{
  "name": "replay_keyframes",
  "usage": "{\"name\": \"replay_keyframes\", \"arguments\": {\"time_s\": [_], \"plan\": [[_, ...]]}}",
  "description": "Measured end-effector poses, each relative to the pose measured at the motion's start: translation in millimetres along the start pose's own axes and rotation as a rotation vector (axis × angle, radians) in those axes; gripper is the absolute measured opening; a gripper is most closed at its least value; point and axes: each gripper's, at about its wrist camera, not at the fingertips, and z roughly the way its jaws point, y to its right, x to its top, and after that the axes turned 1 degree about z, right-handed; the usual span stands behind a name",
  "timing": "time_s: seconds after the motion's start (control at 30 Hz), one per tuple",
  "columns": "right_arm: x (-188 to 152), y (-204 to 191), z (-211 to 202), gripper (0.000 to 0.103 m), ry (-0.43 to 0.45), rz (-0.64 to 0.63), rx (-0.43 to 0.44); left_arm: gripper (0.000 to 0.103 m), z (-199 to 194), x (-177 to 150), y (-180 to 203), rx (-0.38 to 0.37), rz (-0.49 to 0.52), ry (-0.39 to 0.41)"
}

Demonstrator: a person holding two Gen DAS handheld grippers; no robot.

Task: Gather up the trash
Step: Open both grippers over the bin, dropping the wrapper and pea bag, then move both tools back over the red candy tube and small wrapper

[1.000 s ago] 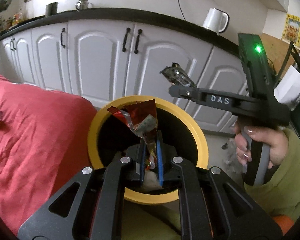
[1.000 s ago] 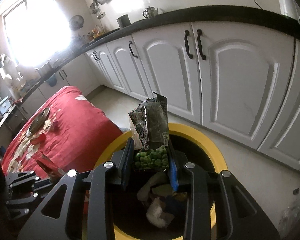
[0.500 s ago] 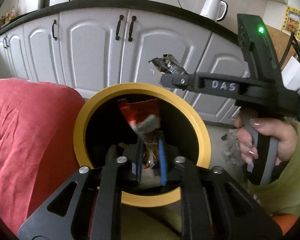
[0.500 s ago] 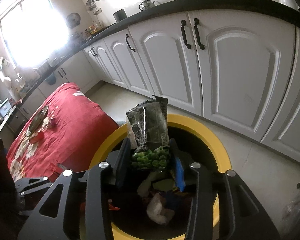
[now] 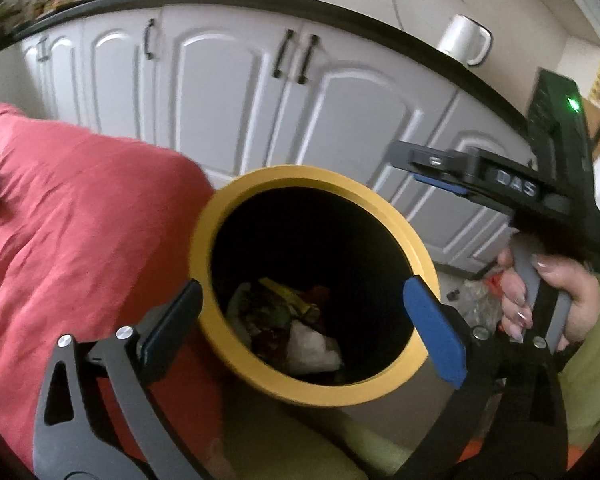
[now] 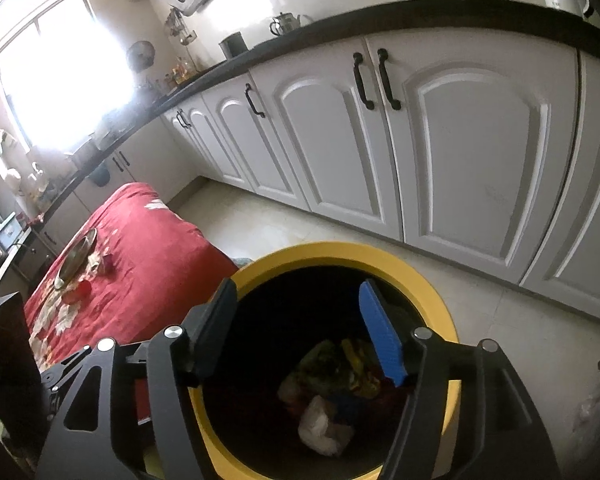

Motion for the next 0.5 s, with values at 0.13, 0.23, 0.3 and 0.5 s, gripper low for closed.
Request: {"name": "replay_keyframes", "arguments": {"time_s": [0.13,0.23,0.3,0.5], "plan": [[2,-15,-7,0.067,0.031,-0.033,0.024,0.092,-20,3,-16,0.059,-0.035,0.055],[3,-32,-10,0.069,0.047,-0.073,0.046,0.092,-39,5,-29,0.115,-0.059,0.104],[3,-46,-12,0.07,0.055,-0.102,0.068,0.092,-52,5,-39,0.15,-0.075,0.135],[3,-84,-15,0.073,0.062,-0.193,0.125,0.092,-84,2,-71,0.228,-0.146,0.198]]}}
